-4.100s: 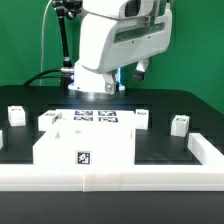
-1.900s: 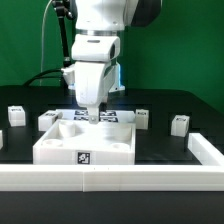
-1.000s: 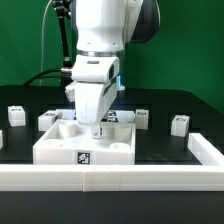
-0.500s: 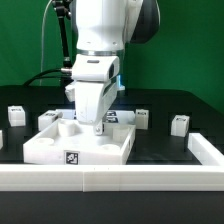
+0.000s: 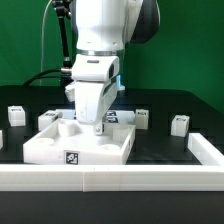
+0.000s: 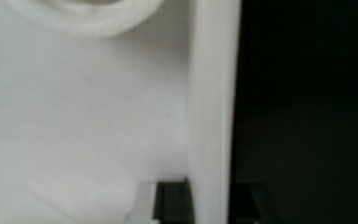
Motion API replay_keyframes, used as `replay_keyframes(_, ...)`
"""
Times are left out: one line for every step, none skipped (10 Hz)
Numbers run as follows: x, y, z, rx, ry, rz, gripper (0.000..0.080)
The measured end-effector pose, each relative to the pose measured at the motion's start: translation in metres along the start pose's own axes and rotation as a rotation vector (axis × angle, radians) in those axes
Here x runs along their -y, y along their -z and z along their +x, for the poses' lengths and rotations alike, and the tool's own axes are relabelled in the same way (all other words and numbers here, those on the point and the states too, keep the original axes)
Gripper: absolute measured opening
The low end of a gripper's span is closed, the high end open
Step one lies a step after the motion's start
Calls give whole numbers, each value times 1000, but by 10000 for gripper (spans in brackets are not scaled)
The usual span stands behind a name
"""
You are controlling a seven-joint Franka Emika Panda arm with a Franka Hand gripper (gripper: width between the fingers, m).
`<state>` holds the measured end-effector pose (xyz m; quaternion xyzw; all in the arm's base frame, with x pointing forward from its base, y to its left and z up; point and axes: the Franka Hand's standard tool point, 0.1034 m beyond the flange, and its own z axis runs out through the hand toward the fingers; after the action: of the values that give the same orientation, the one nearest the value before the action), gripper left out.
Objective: Assemble one leg
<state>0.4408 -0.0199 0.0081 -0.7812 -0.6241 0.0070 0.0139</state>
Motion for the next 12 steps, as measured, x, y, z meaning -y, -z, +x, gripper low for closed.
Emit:
replay_keyframes(-3, 1, 2, 4, 55, -6, 60)
replay_keyframes(-4, 1, 7, 9, 88, -9, 60)
replay_keyframes(-5, 0, 13, 16, 134, -13, 60)
replay_keyframes(-7, 0, 20, 23, 182, -18, 60)
replay_keyframes(-7, -1, 19, 23, 178, -18, 60)
replay_keyframes(-7, -1, 18, 23, 177, -18, 60)
replay_keyframes(-7, -1, 19, 23, 177, -17, 60)
replay_keyframes(-7, -1, 19, 23, 177, -17, 60)
replay_keyframes(-7, -1, 21, 25, 186, -14, 60)
replay_keyframes(-10, 0, 34, 23, 203, -10, 60)
replay_keyframes(-12, 1, 53, 22, 229, -10, 60)
replay_keyframes(-15, 0, 68, 17, 254, -16, 60)
